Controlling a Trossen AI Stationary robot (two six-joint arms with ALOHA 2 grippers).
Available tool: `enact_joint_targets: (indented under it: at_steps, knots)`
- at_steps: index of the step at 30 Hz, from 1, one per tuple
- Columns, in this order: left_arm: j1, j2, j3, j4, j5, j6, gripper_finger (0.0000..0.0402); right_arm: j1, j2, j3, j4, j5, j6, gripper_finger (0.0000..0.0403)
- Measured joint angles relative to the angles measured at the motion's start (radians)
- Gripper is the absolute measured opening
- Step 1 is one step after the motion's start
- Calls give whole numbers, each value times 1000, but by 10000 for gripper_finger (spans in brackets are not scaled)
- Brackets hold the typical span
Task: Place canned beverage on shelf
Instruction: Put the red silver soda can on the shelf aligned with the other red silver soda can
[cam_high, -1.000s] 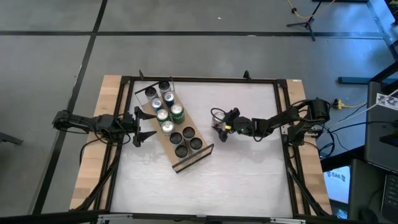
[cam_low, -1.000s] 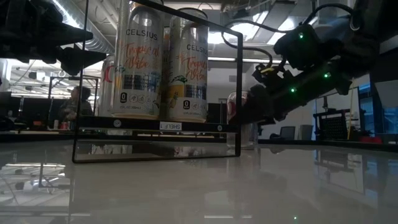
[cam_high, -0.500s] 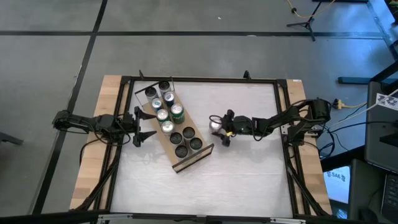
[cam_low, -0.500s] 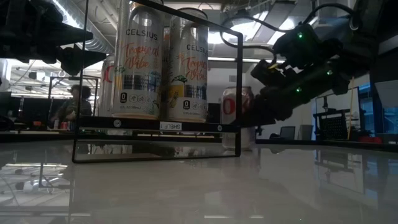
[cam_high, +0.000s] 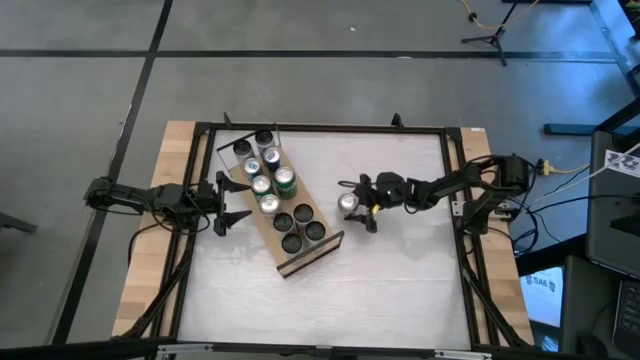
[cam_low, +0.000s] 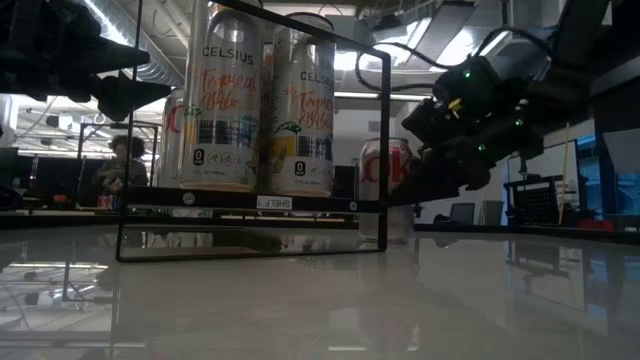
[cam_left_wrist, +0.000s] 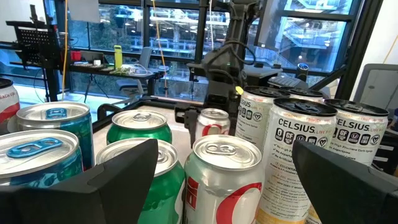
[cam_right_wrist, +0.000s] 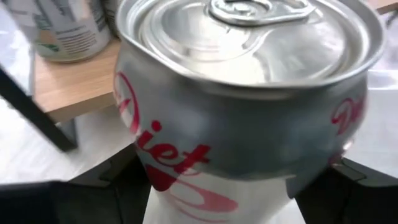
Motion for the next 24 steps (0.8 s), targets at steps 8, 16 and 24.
enact_joint_targets:
  at_steps: [8, 16, 24]
  knots:
    - [0, 0, 0, 0, 0, 0, 362, -129, 2, -2, -11, -235, -59, 306]
    - [0, 0, 0, 0, 0, 0, 362, -141, 2, -2, -8, -249, -56, 325]
    - [0, 0, 0, 0, 0, 0, 362, -141, 4, -5, -10, -239, -49, 385]
